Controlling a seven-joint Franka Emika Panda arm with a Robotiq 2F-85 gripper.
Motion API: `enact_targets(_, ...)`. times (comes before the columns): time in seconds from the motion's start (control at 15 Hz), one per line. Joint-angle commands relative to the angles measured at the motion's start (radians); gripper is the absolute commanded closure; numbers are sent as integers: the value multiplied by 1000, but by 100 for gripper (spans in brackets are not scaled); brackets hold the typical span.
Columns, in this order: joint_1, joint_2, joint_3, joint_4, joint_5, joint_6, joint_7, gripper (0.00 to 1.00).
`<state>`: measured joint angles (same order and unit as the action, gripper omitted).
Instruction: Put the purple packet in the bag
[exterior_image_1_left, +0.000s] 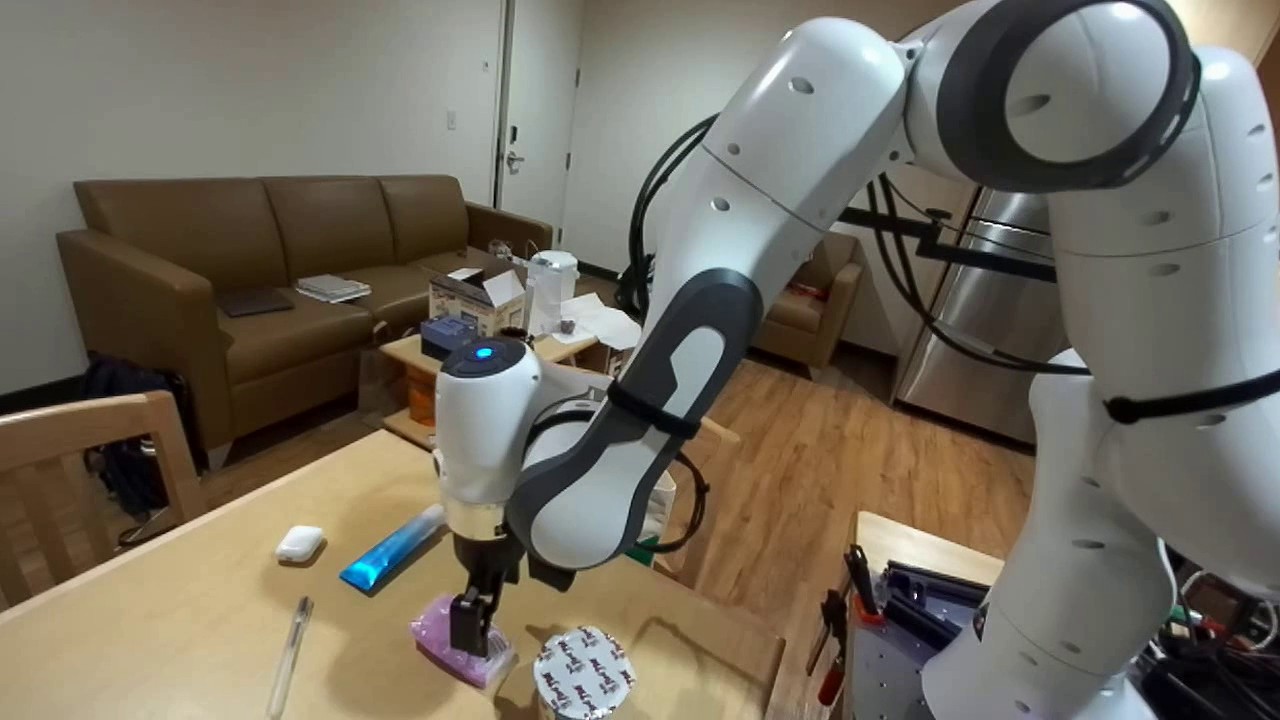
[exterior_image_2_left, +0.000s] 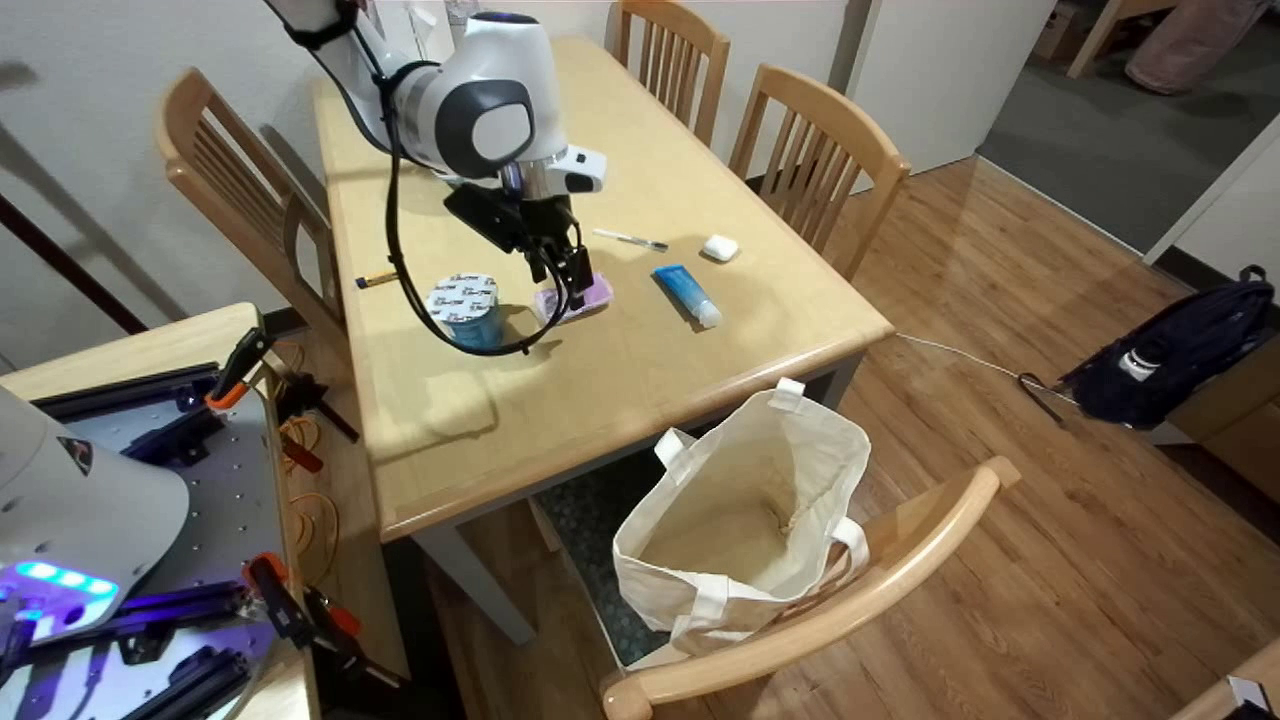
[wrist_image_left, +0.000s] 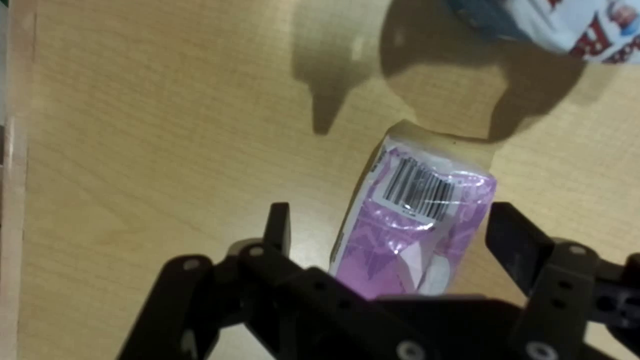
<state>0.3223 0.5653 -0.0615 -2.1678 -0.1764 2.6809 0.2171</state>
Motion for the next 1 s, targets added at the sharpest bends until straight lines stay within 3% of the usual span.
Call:
enact_targets(0.0, -4, 21, -15, 32, -36, -2, 10, 0)
enact_targets(0.53, -53, 44, 9, 74, 13, -13, 4, 0)
enact_targets(0.93, -155, 47, 134, 90, 196, -25, -31, 0)
